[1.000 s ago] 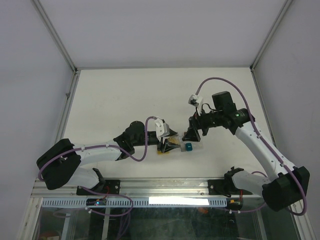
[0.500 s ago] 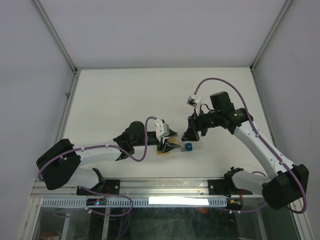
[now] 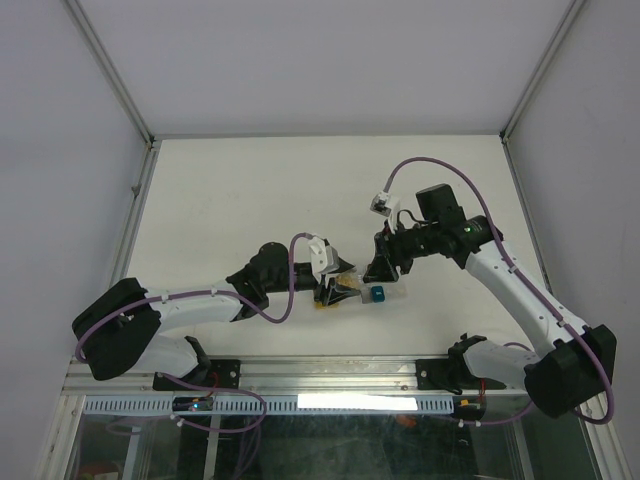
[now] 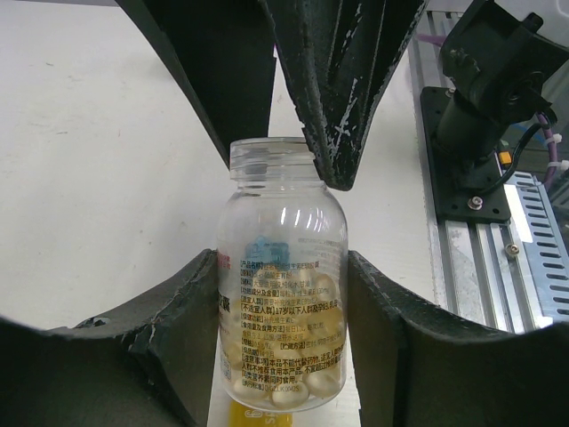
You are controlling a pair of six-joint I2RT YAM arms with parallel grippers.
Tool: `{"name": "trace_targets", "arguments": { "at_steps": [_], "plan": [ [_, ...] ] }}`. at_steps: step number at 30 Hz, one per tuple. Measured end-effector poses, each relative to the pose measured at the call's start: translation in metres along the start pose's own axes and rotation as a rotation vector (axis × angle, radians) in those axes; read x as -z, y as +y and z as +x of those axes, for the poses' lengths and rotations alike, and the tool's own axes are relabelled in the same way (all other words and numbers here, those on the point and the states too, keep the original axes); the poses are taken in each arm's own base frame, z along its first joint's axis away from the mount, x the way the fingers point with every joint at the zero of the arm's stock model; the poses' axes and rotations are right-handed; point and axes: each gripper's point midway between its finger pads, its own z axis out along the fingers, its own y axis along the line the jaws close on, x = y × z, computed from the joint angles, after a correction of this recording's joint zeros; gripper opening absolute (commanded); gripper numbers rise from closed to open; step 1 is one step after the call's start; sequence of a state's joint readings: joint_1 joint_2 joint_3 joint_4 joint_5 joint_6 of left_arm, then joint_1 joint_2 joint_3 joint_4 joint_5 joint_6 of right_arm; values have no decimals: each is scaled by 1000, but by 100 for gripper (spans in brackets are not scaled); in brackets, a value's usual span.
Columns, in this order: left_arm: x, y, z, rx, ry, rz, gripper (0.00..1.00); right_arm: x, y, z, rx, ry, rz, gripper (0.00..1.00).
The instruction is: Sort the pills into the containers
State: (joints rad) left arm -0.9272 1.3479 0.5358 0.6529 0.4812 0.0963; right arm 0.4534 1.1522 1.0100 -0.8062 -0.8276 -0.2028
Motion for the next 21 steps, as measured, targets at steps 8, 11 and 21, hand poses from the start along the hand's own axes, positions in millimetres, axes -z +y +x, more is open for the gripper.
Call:
{"name": "trace_targets", "arguments": {
  "at_steps": [8,11,21],
  "plan": [
    [0,0,1,1,2,0,0,0,0,1,11,6,-1,24],
    [1,0,0,-1,0,0,0,0,1,2,23,8,-6,16],
    [1,2,-12,-58,-40,-6,0,10,5,-7,337,29,-51,0]
  ]
}}
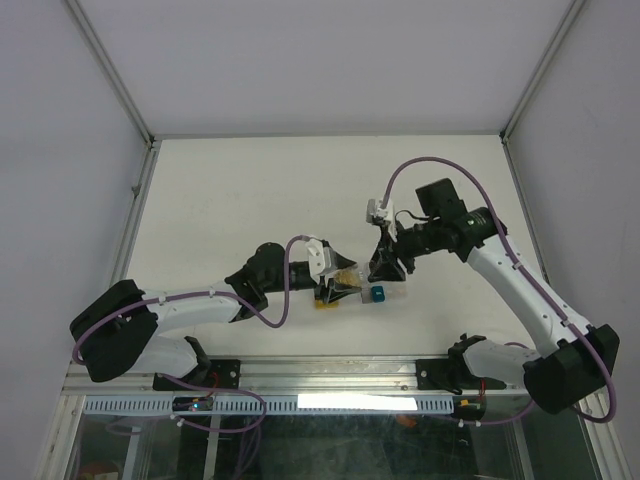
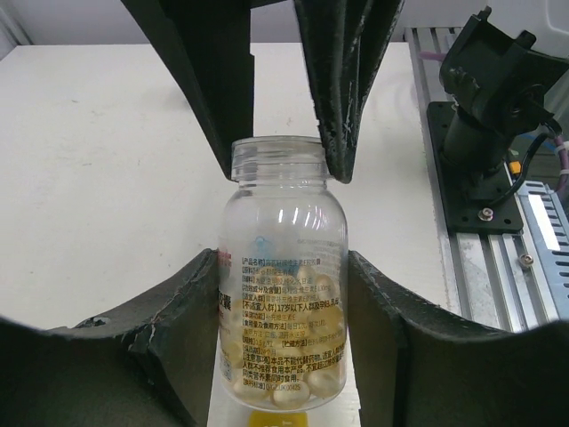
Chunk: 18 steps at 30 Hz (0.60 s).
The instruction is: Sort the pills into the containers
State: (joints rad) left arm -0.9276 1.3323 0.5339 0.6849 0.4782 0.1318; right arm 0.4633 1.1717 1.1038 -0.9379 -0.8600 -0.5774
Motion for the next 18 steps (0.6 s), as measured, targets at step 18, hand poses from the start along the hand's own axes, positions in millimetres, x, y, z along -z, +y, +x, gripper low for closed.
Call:
{"name": "trace_targets", "arguments": {
  "at_steps": [18],
  "plan": [
    [0,3,-1,-18,-1,-5,0,3,-5,0,935,1,-97,29]
  ]
}}
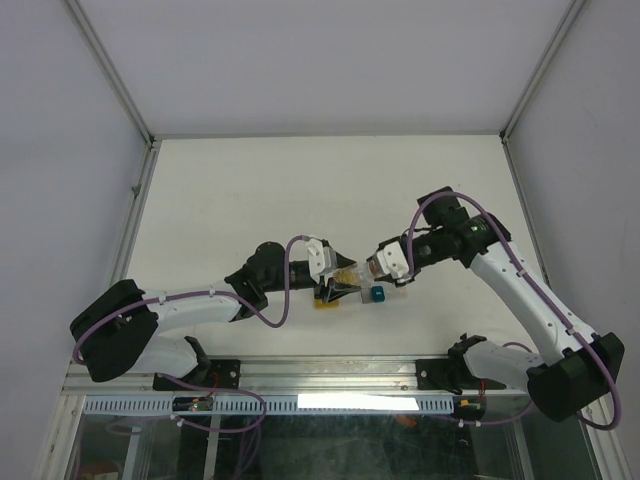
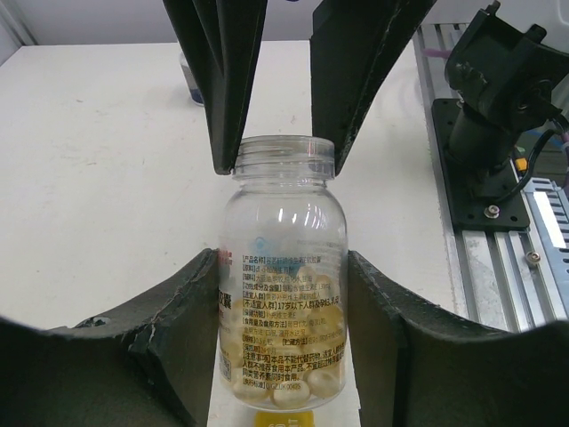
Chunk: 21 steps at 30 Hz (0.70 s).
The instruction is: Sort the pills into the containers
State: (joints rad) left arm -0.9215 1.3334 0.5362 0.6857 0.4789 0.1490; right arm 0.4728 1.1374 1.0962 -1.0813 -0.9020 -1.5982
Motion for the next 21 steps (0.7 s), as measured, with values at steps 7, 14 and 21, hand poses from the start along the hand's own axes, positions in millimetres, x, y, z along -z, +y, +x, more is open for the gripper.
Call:
{"name": "trace_targets", "arguments": {
  "at_steps": [7,14,21],
  "plan": [
    [1,-3,9,27,31,8,0,4,-3,-9,-40,-25,63,100],
    [2,-3,11,36,41,9,0,17,-3,-27,-256,-42,156,99],
    [3,-5,14,49,46,9,0,12,-6,-21,-886,-28,204,93]
  ]
}}
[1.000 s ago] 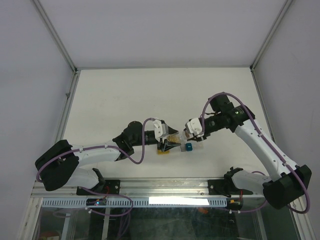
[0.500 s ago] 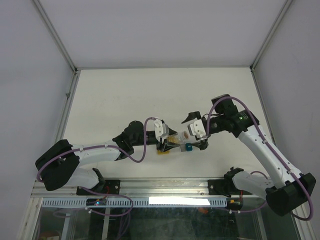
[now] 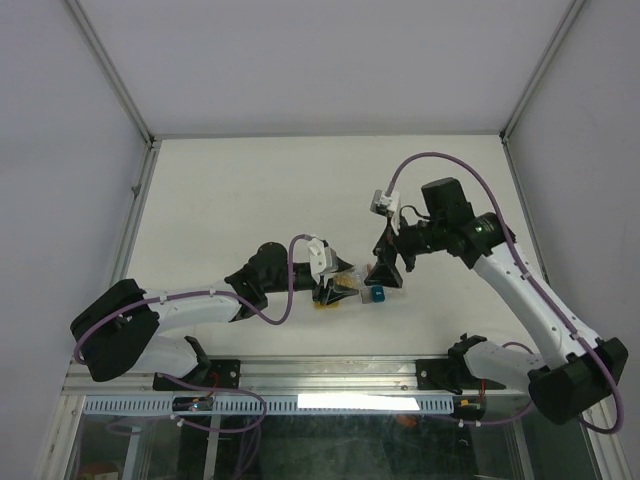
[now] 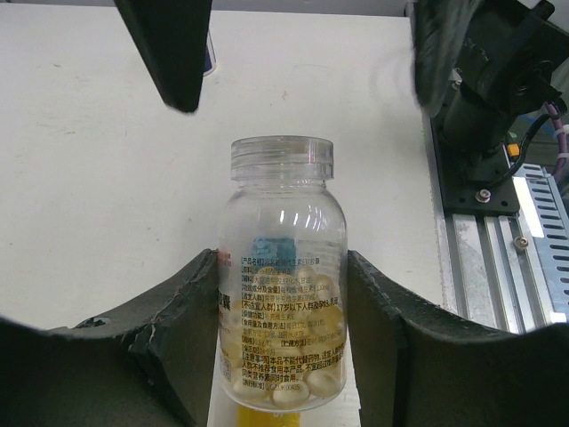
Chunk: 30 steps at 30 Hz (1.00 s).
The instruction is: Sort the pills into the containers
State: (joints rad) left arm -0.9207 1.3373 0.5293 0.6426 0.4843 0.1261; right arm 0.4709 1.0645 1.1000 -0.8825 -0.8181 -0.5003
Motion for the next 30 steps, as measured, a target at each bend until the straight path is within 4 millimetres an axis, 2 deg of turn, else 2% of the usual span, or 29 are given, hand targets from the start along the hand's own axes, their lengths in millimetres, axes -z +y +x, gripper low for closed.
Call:
{"name": "trace_targets", "arguments": {
  "at_steps": [4,10,17,26,30],
  "plan": [
    [0,0,1,5,1,0,0,-14,-9,14,-236,69,1,91],
    [1,-1,1,8,1,0,0,-20,-9,18,-384,95,0,78],
    [1,-1,1,7,0,-1,0,-22,-8,20,-429,104,-10,67],
    [1,-1,0,7,-1,-2,0,-26,-7,23,-451,119,-31,66],
    [1,-1,-1,5,-4,-2,0,-27,-5,25,-457,129,-40,59]
  ]
}}
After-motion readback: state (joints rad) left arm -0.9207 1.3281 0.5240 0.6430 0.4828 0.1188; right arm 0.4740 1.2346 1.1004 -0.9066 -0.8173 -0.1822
